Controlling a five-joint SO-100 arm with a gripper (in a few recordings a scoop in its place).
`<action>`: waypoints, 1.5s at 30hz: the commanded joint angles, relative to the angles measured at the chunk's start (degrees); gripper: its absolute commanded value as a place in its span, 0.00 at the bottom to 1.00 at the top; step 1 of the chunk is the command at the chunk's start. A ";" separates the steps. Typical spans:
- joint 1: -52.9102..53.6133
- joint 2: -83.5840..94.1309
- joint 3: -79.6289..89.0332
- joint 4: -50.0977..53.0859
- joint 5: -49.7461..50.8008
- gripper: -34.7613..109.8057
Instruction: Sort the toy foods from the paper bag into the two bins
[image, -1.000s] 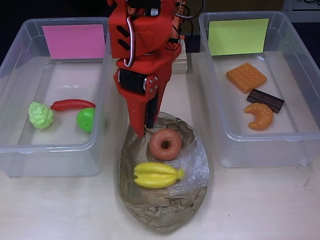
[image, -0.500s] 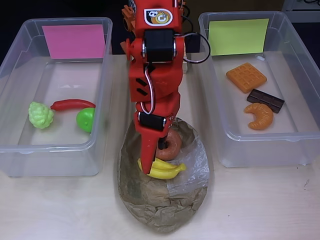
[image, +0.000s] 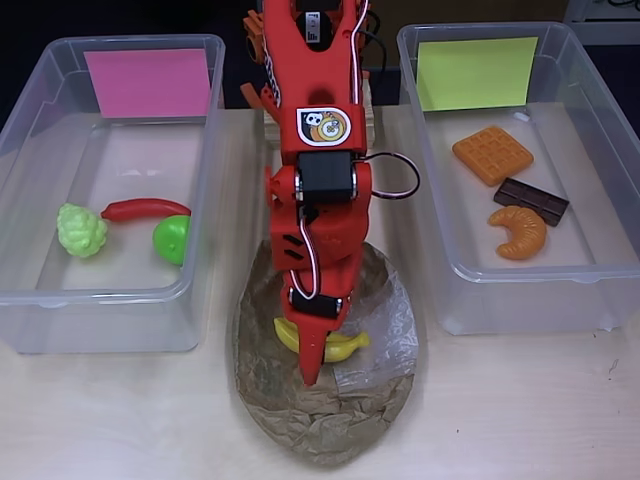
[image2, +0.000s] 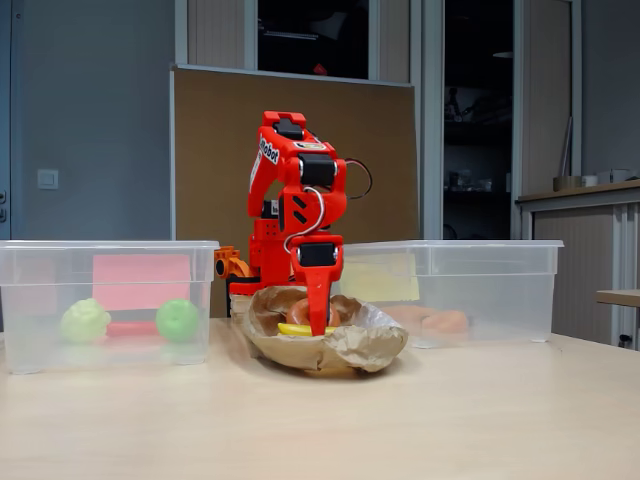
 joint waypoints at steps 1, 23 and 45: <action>0.00 -0.97 -2.46 -2.11 1.23 0.30; 0.26 22.59 -36.30 28.39 -11.43 0.25; 40.87 63.81 32.17 2.64 -9.40 0.45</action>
